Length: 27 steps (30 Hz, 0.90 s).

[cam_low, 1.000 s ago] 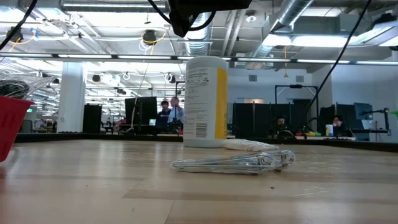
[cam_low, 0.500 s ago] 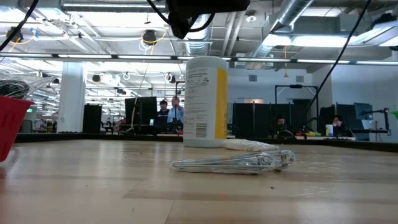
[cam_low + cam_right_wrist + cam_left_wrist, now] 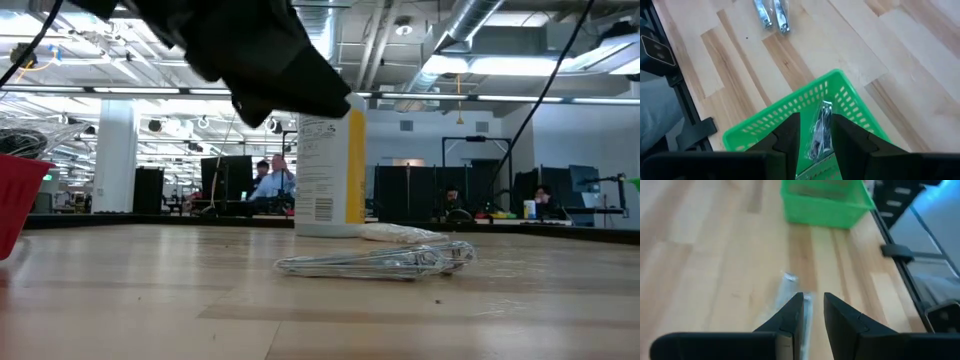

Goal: Pick & Place Travel size toiletries
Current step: Put the nail cutter into the right green bin

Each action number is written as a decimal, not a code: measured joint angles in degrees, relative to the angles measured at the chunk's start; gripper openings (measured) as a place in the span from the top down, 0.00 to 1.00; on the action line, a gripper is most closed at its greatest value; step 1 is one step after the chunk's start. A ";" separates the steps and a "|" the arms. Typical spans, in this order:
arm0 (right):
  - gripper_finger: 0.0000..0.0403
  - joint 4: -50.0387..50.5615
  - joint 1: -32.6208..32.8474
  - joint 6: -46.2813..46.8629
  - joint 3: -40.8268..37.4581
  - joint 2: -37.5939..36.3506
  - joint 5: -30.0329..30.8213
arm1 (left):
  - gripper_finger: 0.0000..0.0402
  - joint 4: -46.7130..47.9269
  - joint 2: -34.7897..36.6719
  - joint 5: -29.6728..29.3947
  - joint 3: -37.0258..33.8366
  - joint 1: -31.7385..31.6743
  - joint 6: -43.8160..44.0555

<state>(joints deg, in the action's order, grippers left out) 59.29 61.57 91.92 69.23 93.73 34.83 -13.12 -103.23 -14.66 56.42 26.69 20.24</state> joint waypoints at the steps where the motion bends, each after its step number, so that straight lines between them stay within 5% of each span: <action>1: 0.75 -0.20 -0.24 -0.99 0.00 0.00 0.07 | 0.83 -0.85 -0.87 0.22 0.00 0.46 0.01; 27: 0.75 -1.49 -1.32 -4.00 -0.04 0.00 1.20 | 0.83 -4.25 -12.01 -0.35 3.10 1.25 -2.26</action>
<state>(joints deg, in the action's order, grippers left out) 57.80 60.25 87.92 69.19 93.73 36.03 -17.37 -115.24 -15.01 59.53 27.94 17.98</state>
